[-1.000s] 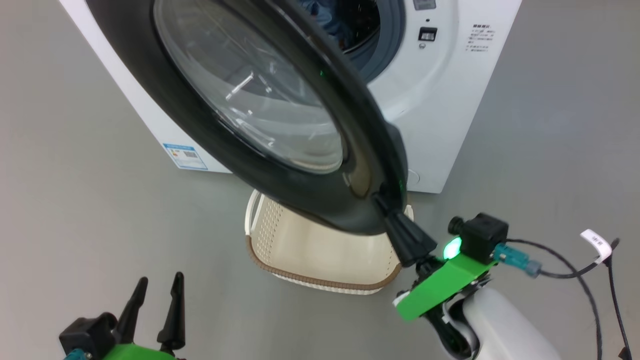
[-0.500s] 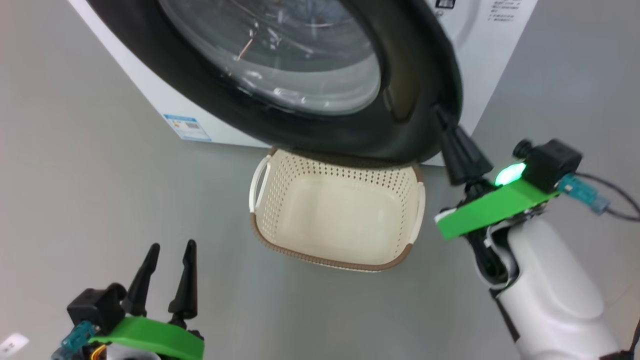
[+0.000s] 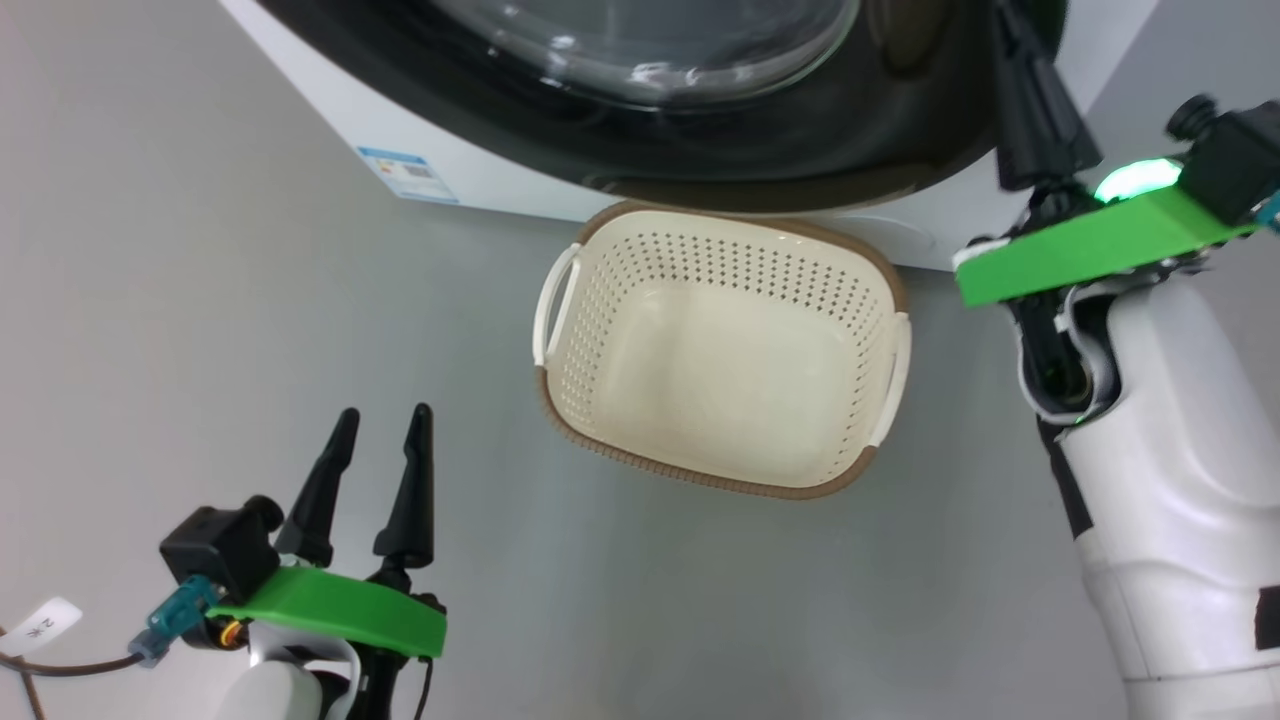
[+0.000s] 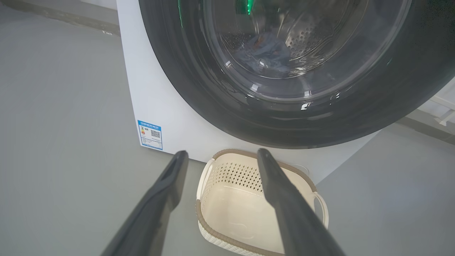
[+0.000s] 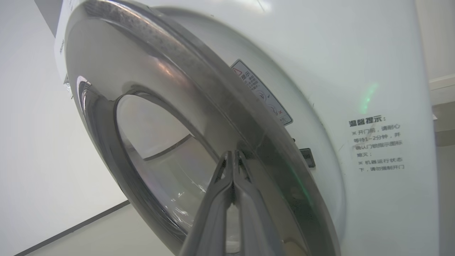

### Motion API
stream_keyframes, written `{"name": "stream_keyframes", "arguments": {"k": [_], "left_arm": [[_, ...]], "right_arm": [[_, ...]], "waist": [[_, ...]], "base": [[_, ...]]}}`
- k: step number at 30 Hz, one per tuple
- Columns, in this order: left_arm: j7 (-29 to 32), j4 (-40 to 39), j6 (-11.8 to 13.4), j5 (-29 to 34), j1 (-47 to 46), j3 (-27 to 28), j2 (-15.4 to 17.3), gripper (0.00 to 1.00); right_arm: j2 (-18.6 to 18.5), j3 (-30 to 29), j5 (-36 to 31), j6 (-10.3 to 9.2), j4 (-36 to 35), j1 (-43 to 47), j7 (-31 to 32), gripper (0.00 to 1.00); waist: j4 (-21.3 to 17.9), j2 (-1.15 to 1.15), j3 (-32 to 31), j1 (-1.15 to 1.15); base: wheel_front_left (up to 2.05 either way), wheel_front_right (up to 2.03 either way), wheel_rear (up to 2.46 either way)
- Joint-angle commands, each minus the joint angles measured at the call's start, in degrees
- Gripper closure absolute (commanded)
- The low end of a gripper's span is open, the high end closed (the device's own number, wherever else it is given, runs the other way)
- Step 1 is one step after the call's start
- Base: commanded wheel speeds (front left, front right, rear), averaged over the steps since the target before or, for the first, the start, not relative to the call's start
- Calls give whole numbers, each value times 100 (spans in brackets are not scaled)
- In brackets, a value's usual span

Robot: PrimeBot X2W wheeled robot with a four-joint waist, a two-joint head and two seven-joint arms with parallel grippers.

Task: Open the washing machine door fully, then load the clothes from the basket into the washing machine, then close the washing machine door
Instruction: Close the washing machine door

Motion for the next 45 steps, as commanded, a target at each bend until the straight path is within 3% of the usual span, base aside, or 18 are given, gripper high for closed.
{"name": "stream_keyframes", "arguments": {"k": [1, 15, 23, 26, 28, 45], "left_arm": [[-37, -148, -14, -29, -123, 172, 106, 0], [-37, -211, -14, -105, -360, 7, 40, 0], [-37, -108, -14, -61, -313, 108, 70, 0], [-37, -44, -14, -13, -258, 173, 109, 0], [-37, -2, -14, 34, -212, 210, 139, 0], [-37, 213, -14, 176, 230, 432, 573, 0]], "right_arm": [[111, 9, -59, 8, -127, -159, -27, 100], [221, -670, -284, 8, -117, -883, -27, 100], [145, -325, -334, 8, -139, -417, -27, 100], [110, -196, -302, 8, -194, -25, -27, 57], [52, -51, -309, 8, -206, 277, -27, 0], [-178, 168, -195, 8, -548, 2496, -27, 0]], "waist": [[121, 0, 109, -1], [316, 0, 359, -1], [234, 0, 188, -1], [141, 0, 46, -1], [69, 0, -63, -1], [-794, 0, -881, -1]], "base": [[0, 0, 0], [0, 0, 0], [0, 0, 0], [0, 0, 0], [0, 0, 0], [0, 0, 0]]}}
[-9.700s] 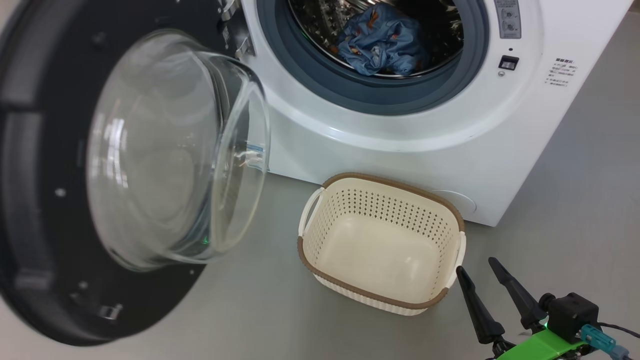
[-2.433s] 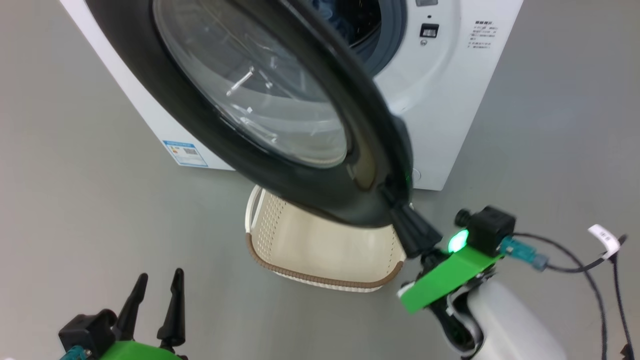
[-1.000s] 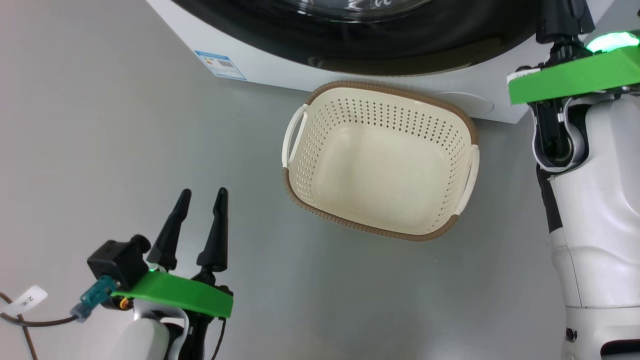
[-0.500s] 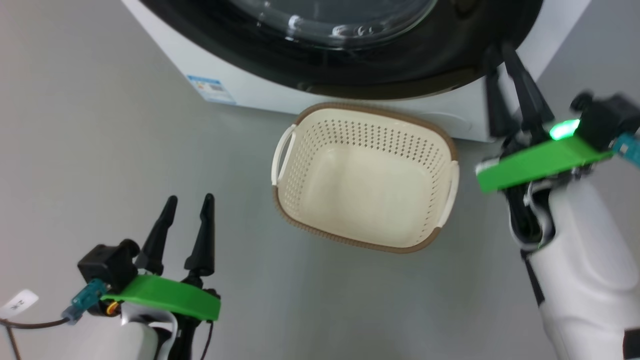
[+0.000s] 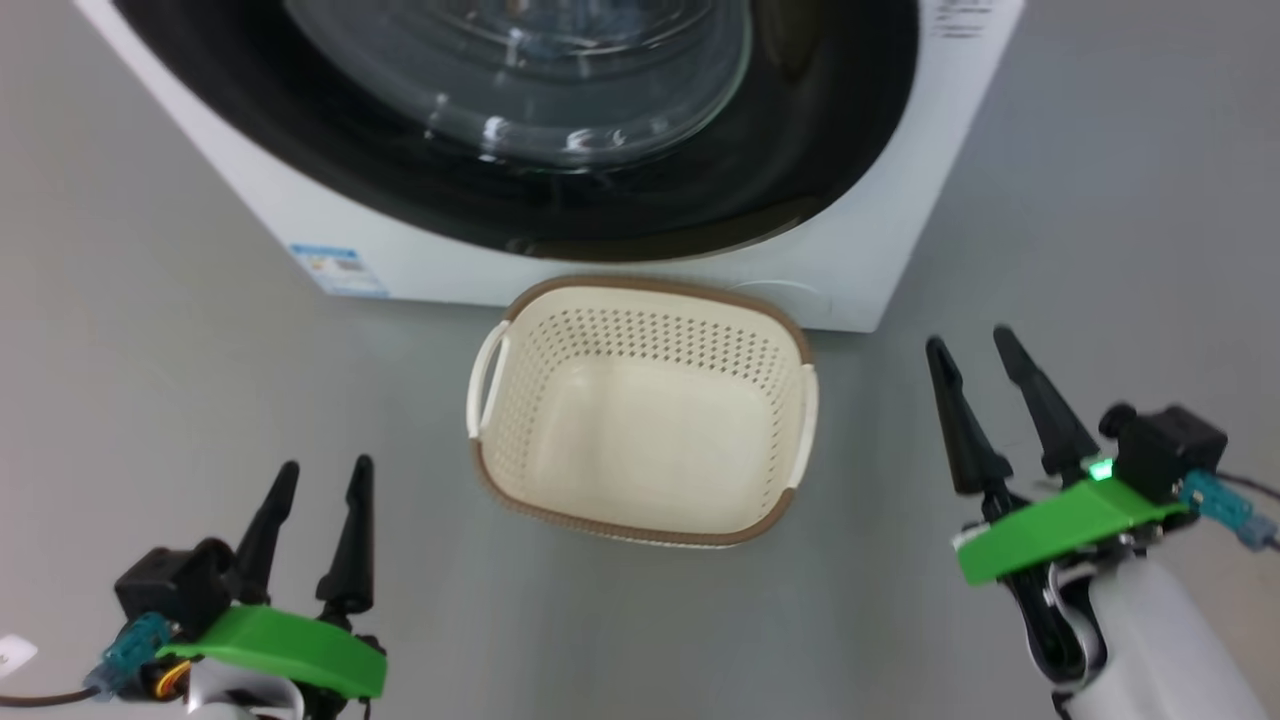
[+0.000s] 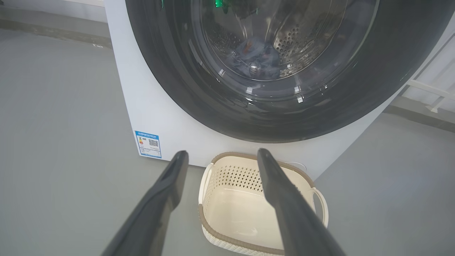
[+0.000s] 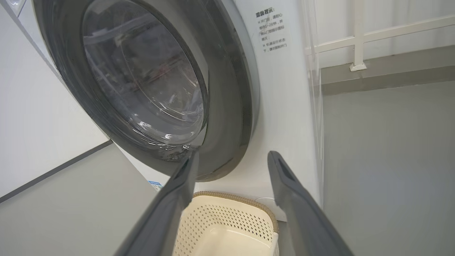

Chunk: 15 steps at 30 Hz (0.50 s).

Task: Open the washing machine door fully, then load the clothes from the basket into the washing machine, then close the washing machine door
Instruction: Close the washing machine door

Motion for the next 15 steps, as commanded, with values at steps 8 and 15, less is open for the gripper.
{"name": "stream_keyframes", "arguments": {"k": [8, 15], "left_arm": [[-37, 4, -14, 88, 159, 278, 305, 0], [-37, 12, -14, 126, 335, 357, 350, 0]], "right_arm": [[70, -202, 85, 8, -255, 685, -26, 0], [95, -408, 73, 8, -327, 1070, -26, 0]], "waist": [[-566, 0, -477, 1], [-843, 0, -666, 1]], "base": [[0, 0, 0], [0, 0, 0]]}}
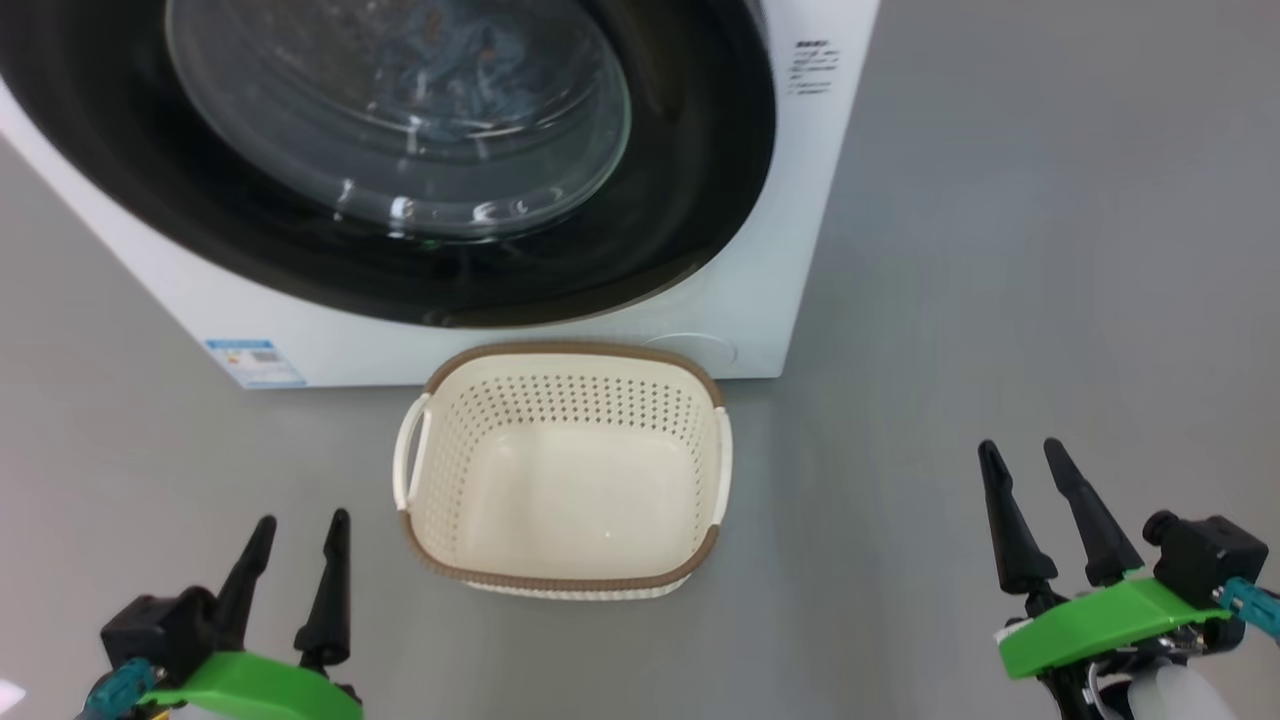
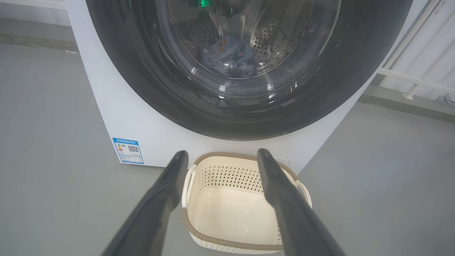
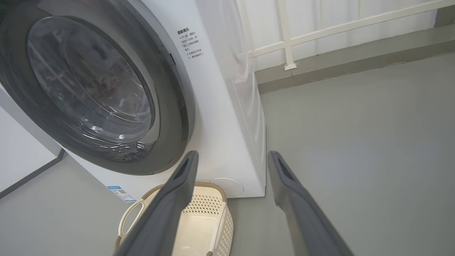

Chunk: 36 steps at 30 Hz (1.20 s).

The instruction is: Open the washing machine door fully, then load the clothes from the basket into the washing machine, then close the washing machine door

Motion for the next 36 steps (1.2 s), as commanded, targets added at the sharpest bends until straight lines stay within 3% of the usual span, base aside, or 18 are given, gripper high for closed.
{"name": "stream_keyframes", "arguments": {"k": [1, 10, 29, 30, 36], "left_arm": [[-37, -97, -14, 40, -30, 248, 186, 0], [-37, -113, -14, 1, 163, 324, 191, 0], [-37, 5, -14, -52, 249, 429, 130, 0], [0, 95, 0, -51, 319, 197, 28, 100], [12, 417, 2, -66, 445, 81, -260, 100]], "right_arm": [[9, 118, 44, 8, -168, 62, -26, 0], [-13, -37, 71, 8, -258, 363, -26, 0], [9, -30, 76, 8, -275, 508, -26, 0], [73, -177, 9, 0, -137, 535, 0, 100], [198, -172, 14, 0, 263, 539, 8, 100]], "waist": [[-160, 0, -148, 0], [-345, 0, -305, 0], [-355, 0, -414, 0], [-357, 0, -415, 0], [-357, 0, -414, 0]], "base": [[0, 0, 0], [0, 0, 0], [0, 0, 0], [0, 0, 0], [0, 0, 0]]}}
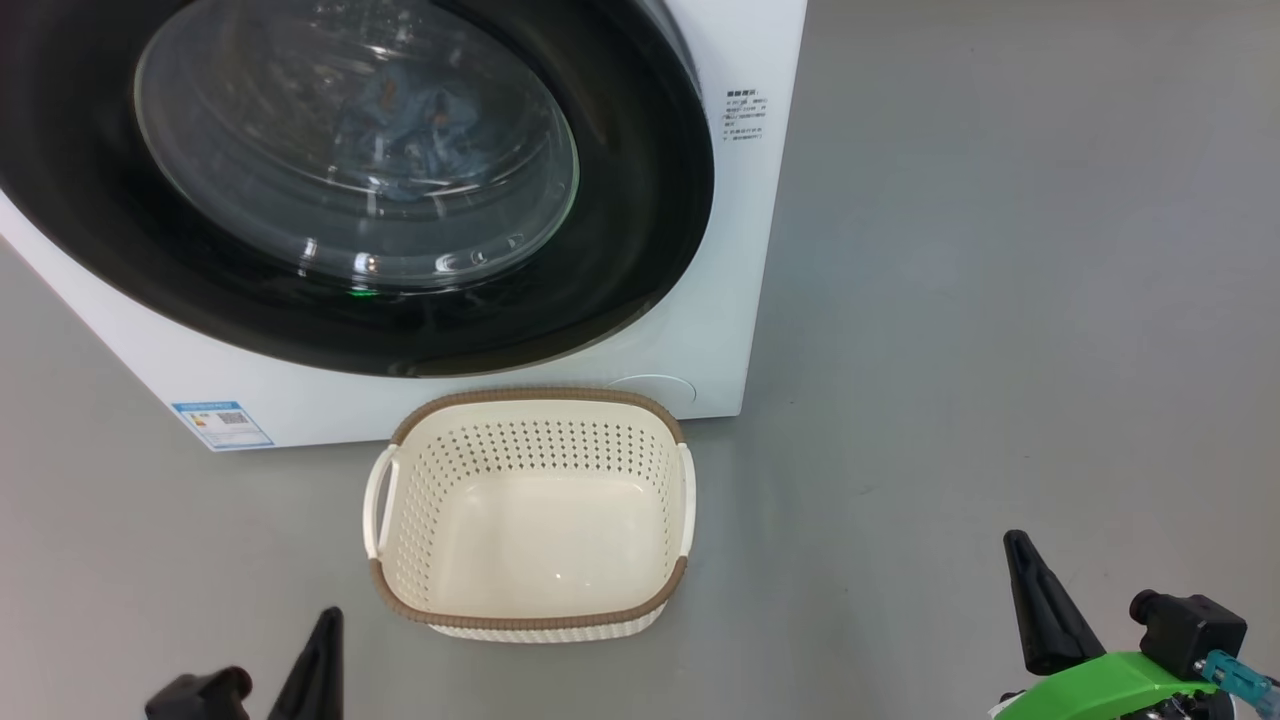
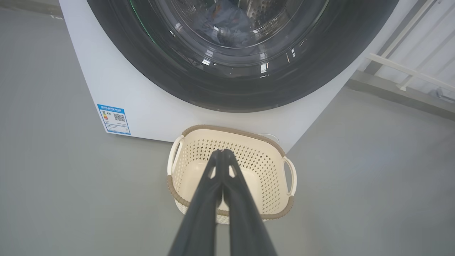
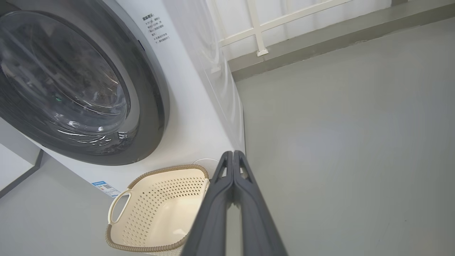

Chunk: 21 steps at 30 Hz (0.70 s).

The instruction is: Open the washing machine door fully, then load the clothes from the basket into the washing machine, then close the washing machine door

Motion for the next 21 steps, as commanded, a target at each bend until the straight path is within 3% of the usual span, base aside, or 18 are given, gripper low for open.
{"name": "stream_keyframes", "arguments": {"k": [1, 7, 11, 21], "left_arm": [[14, -25, 0, -49, -11, 15, 11, 100], [102, -54, -1, -359, -17, 85, -11, 100], [162, -55, -1, -566, -34, 132, -26, 100], [313, -69, -3, -1076, -80, 252, -65, 100]], "right_arm": [[-3, -3, 53, 0, -32, 1, 12, 100], [10, -24, 380, 0, -67, 4, 109, 100], [18, -38, 599, 1, -70, -11, 174, 100], [40, -78, 1138, 1, -94, -45, 336, 100]], "waist": [[0, 0, -1, 0], [-12, 0, -45, 13], [-19, 0, -53, 1], [-37, 0, -95, 0]], "base": [[0, 0, 0], [0, 0, 0], [0, 0, 0], [0, 0, 0]]}}
